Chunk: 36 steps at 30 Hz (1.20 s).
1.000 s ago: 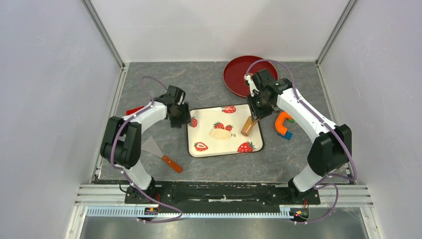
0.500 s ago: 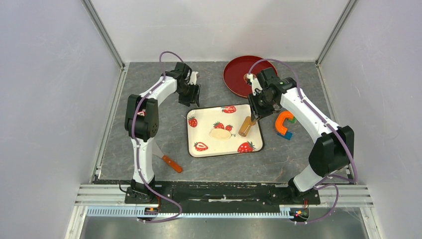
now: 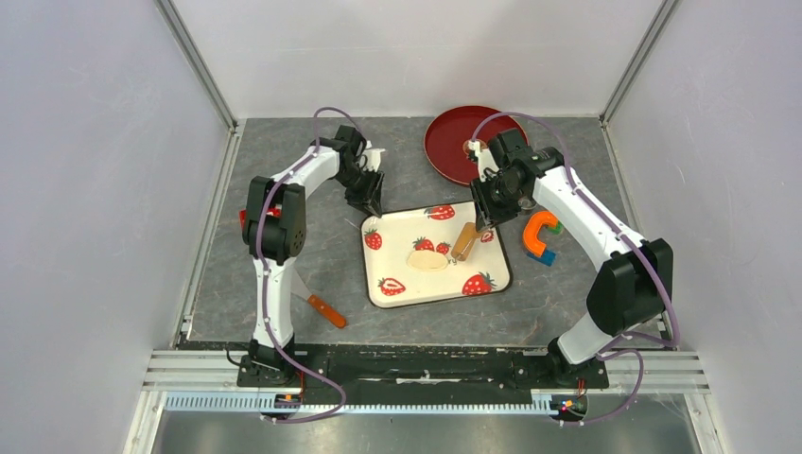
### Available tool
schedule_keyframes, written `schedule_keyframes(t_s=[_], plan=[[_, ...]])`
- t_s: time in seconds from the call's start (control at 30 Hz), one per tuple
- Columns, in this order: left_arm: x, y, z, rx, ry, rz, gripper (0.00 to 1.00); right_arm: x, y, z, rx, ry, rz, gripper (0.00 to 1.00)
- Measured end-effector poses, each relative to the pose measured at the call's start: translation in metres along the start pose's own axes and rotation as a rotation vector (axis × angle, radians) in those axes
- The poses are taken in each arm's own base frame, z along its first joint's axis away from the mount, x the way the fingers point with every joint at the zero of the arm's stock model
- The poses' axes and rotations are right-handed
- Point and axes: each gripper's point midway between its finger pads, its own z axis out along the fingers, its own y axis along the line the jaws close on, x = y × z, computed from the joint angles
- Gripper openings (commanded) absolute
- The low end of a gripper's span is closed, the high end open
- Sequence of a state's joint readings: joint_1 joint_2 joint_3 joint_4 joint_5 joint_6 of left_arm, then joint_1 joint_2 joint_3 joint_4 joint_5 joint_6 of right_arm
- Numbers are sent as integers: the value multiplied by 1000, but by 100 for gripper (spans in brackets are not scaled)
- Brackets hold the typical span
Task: Roll out the dumpling wrappers from the dough
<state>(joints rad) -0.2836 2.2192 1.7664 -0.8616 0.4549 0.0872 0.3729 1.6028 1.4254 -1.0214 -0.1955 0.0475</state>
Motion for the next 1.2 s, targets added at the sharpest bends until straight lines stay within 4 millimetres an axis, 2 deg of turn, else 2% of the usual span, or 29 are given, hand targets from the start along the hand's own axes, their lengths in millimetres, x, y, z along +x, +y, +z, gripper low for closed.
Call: schedule_keyframes(t_s=[0.2, 0.33, 0.5, 0.73, 1.03, 1.2], plan=[[25, -9, 9, 51, 54, -23, 36, 1, 1, 3, -17, 10, -2, 0], [44, -19, 10, 57, 84, -19, 23, 1, 1, 7, -20, 25, 0, 0], [73, -41, 11, 83, 116, -10, 2, 0, 3, 9, -32, 28, 1, 0], [112, -66, 11, 129, 137, -88, 2, 0, 4, 9, -38, 28, 1, 0], [161, -73, -2, 83, 89, -296, 2, -8, 8, 8, -58, -1, -6, 0], [170, -70, -7, 24, 41, -401, 2, -15, 10, 8, -78, -29, -34, 0]])
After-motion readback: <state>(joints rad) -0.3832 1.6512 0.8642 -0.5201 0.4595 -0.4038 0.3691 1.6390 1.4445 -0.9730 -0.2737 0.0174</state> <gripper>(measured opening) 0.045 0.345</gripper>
